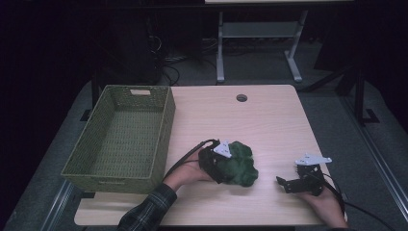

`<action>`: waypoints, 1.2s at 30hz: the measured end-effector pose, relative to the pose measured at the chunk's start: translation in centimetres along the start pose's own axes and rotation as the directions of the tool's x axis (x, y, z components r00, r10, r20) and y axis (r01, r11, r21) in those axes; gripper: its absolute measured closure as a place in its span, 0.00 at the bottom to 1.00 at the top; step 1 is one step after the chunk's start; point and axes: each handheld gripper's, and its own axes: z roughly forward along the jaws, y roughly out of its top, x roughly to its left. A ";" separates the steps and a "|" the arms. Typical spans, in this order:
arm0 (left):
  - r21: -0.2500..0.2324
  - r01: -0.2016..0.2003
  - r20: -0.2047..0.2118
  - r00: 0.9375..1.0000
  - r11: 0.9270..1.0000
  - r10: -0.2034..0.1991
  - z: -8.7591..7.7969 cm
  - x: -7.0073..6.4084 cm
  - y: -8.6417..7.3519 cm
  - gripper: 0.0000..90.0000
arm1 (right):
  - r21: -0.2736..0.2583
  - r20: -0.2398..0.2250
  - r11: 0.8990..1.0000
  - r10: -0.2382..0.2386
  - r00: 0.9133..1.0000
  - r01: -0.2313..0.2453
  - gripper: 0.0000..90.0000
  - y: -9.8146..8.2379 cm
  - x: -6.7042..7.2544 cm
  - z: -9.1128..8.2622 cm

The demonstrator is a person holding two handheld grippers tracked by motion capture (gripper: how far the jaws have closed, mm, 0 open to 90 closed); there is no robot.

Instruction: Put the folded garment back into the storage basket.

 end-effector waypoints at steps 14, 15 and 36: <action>-0.004 -0.003 0.017 1.000 1.000 0.003 0.3 0.1 -0.5 0.32 | 0.000 0.000 1.000 0.000 1.000 0.000 0.00 0.0 0.0 0.0; -0.003 -0.008 0.018 1.000 1.000 0.008 0.1 0.2 -0.4 0.37 | 0.000 0.000 1.000 -0.001 1.000 0.001 0.00 0.0 0.0 0.0; 0.010 0.079 0.035 0.996 0.997 -0.079 -1.2 0.5 -0.2 0.86 | 0.000 0.000 1.000 0.000 1.000 0.000 0.00 0.0 0.0 0.0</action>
